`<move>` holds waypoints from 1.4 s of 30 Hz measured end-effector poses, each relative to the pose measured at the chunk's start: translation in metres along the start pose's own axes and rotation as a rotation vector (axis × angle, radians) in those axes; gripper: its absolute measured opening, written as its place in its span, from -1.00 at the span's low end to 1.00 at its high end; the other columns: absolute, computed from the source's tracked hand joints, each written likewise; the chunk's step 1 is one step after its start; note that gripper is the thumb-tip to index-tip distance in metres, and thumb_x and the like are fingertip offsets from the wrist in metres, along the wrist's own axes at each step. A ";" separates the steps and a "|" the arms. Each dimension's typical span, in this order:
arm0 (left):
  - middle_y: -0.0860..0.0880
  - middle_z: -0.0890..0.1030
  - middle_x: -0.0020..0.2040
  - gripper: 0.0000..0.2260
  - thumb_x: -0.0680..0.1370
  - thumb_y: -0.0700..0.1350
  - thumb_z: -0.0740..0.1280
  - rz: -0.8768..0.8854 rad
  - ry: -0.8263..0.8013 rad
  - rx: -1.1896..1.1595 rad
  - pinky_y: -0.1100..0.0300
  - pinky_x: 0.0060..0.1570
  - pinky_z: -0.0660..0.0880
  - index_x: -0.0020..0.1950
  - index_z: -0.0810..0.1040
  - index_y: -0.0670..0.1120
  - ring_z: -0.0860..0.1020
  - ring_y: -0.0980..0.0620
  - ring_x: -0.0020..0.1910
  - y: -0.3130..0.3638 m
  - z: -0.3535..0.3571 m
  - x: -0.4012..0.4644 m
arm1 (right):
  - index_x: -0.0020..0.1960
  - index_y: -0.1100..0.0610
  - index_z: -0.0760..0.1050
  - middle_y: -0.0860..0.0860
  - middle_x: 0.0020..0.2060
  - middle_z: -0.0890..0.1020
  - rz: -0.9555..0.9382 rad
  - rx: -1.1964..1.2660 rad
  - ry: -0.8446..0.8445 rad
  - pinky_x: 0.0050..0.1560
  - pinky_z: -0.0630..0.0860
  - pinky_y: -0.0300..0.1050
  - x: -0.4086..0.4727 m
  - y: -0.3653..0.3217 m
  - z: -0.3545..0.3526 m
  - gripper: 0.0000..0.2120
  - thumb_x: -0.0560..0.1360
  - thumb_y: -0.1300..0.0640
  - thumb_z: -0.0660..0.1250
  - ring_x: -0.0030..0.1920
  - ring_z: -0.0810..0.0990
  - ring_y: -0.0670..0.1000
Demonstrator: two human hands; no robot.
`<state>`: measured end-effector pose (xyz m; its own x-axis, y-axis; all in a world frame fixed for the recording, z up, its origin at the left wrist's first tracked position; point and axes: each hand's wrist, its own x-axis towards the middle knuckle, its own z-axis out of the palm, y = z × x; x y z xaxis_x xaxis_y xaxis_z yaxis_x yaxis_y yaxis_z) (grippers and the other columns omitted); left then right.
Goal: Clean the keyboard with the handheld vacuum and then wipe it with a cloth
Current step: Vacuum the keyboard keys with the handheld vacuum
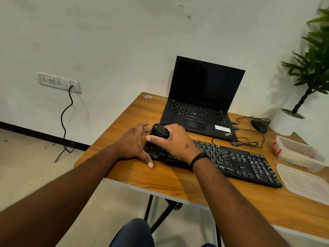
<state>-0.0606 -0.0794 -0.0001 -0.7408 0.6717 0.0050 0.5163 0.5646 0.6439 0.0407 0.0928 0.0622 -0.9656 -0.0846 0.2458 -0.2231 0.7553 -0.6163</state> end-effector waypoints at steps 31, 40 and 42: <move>-0.06 0.17 0.59 0.44 -0.12 0.41 0.62 -0.056 -0.001 0.006 -0.13 0.49 0.27 0.61 -0.06 0.13 0.15 -0.10 0.55 0.001 0.000 0.001 | -0.35 0.10 0.46 -0.06 -0.51 0.43 0.059 0.034 -0.193 -0.48 0.27 -0.22 0.011 0.011 -0.023 -0.61 0.45 -0.12 0.49 -0.53 0.36 -0.13; -0.06 0.19 0.58 0.43 -0.12 0.42 0.61 -0.035 0.013 0.025 -0.10 0.50 0.23 0.60 -0.03 0.11 0.14 -0.09 0.55 -0.002 0.001 0.002 | -0.32 0.02 0.42 -0.08 -0.41 0.51 0.182 -0.236 0.215 -0.40 0.32 -0.19 0.027 0.024 -0.006 -0.62 0.48 -0.22 0.39 -0.37 0.49 -0.07; -0.06 0.19 0.58 0.44 -0.13 0.44 0.60 -0.033 0.012 0.022 -0.08 0.50 0.22 0.61 -0.03 0.11 0.14 -0.09 0.55 -0.002 0.001 0.003 | -0.33 0.02 0.41 -0.08 -0.41 0.51 0.215 -0.240 0.253 -0.39 0.34 -0.16 0.029 0.032 -0.006 -0.61 0.49 -0.22 0.39 -0.36 0.50 -0.05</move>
<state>-0.0634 -0.0786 -0.0019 -0.7626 0.6469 -0.0068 0.5009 0.5970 0.6267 0.0061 0.1180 0.0543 -0.9167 0.2317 0.3255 0.0465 0.8711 -0.4888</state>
